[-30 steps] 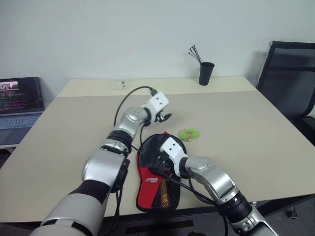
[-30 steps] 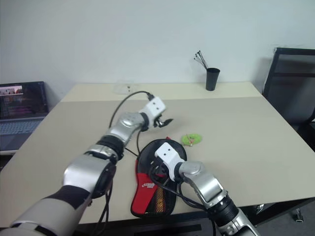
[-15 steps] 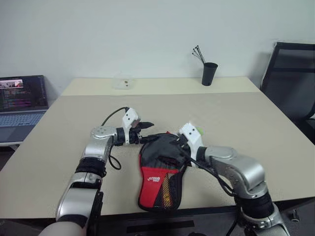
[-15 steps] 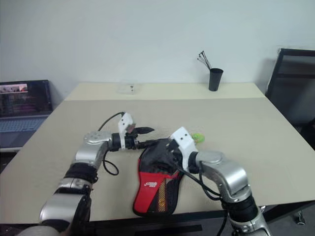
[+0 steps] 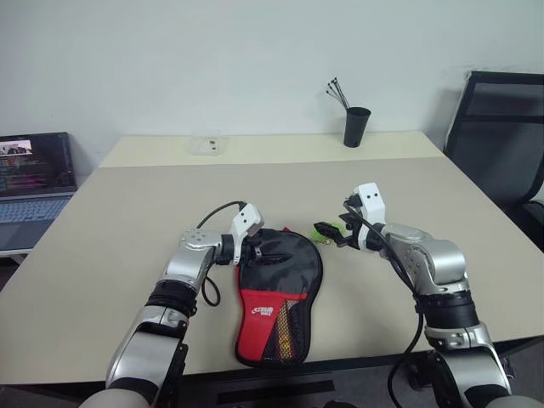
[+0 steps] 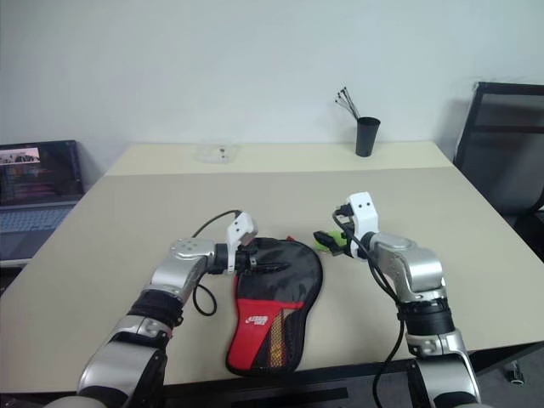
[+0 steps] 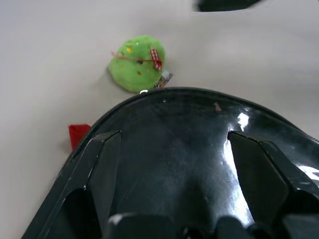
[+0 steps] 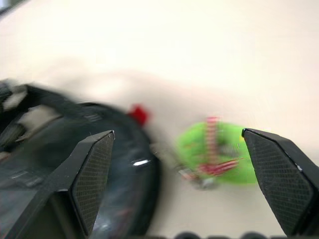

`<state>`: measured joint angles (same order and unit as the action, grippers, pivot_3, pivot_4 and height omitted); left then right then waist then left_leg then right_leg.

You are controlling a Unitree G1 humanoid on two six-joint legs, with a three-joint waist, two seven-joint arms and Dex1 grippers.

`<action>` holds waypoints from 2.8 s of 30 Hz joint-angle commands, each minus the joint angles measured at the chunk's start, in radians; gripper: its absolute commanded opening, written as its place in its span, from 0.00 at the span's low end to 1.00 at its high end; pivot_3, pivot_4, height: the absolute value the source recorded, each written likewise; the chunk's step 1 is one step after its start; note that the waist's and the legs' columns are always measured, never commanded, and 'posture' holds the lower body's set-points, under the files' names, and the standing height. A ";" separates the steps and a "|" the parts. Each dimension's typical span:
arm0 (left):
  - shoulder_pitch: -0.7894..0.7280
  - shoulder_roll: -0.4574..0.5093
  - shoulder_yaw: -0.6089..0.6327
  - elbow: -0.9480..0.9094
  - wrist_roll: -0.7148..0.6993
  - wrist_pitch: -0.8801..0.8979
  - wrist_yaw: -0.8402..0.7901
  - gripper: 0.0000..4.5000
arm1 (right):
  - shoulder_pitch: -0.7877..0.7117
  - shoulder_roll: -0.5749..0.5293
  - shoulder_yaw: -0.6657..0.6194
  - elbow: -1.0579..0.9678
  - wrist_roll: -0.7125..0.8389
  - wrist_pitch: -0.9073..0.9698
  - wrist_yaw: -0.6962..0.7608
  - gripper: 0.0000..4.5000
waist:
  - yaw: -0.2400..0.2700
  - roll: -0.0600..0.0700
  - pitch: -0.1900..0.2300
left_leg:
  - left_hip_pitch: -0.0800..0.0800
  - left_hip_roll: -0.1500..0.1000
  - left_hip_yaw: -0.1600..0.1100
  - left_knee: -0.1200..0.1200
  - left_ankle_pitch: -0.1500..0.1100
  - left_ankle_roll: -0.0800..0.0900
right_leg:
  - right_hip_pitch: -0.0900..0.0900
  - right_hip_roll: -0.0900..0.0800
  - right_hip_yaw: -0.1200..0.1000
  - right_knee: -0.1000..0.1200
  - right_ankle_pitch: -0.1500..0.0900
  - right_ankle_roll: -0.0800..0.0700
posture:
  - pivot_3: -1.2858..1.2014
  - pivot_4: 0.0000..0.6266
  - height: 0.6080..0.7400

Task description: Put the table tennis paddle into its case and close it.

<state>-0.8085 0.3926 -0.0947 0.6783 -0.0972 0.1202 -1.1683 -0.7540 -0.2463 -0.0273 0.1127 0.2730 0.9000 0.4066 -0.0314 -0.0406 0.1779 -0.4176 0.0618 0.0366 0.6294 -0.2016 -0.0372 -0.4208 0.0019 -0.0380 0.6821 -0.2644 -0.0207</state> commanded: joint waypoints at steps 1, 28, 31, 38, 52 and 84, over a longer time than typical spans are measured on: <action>-0.024 0.001 0.002 -0.011 -0.009 -0.019 0.000 0.82 | -0.070 0.004 -0.036 0.164 -0.038 -0.153 -0.042 1.00 | 0.001 0.000 0.000 | 0.000 0.000 0.000 0.000 0.000 0.000 | 0.000 0.000 0.000 0.000 0.000 0.000 | 0.52 0.24 1.00; -0.020 -0.017 -0.057 0.071 0.034 -0.107 -0.024 0.83 | -0.140 0.081 -0.045 0.550 -0.086 -0.341 -0.055 0.11 | 0.000 0.000 0.000 | 0.001 0.000 0.001 0.000 0.000 0.000 | 0.000 0.000 0.001 0.000 0.001 -0.001 | 0.52 0.24 1.00; -0.023 -0.028 -0.070 0.113 0.048 -0.119 -0.026 0.83 | -0.122 0.068 -0.045 0.483 -0.087 -0.310 -0.070 0.00 | 0.002 0.000 0.000 | 0.001 0.000 0.001 0.000 0.000 0.000 | 0.000 0.000 0.001 0.000 0.001 -0.001 | 0.52 0.24 1.00; -0.030 -0.063 -0.075 0.154 0.058 -0.119 -0.021 0.83 | 0.046 -0.075 0.029 0.128 -0.128 -0.137 -0.029 0.00 | 0.009 0.002 -0.001 | 0.000 -0.001 0.001 0.000 0.000 0.000 | 0.000 -0.001 0.001 0.000 0.000 0.001 | 0.52 0.24 1.00; -0.075 -0.130 -0.092 0.233 0.098 -0.149 0.020 0.83 | 0.300 -0.262 0.025 -0.532 0.103 0.327 0.111 0.00 | 0.039 0.003 -0.002 | 0.000 -0.002 -0.001 0.001 0.000 0.000 | 0.002 -0.001 -0.001 -0.001 -0.002 0.004 | 0.52 0.24 1.00; -0.106 -0.152 -0.135 0.332 0.173 -0.223 0.058 0.83 | 0.603 -0.426 0.220 -0.827 0.483 0.338 0.356 0.00 | 0.039 0.002 -0.003 | 0.003 -0.003 -0.005 0.001 0.000 0.000 | 0.008 -0.001 -0.005 -0.005 -0.003 0.005 | 0.52 0.24 1.00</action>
<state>-0.9254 0.2428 -0.1928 0.9775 0.0294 -0.1115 -1.1235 -0.1614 -0.6633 0.1441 -0.6957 0.7252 1.2501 0.7174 0.0075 -0.0385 0.1744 -0.4143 0.0587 0.0319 0.6305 -0.2020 -0.0368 -0.4124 0.0009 -0.0429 0.6773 -0.2669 -0.0160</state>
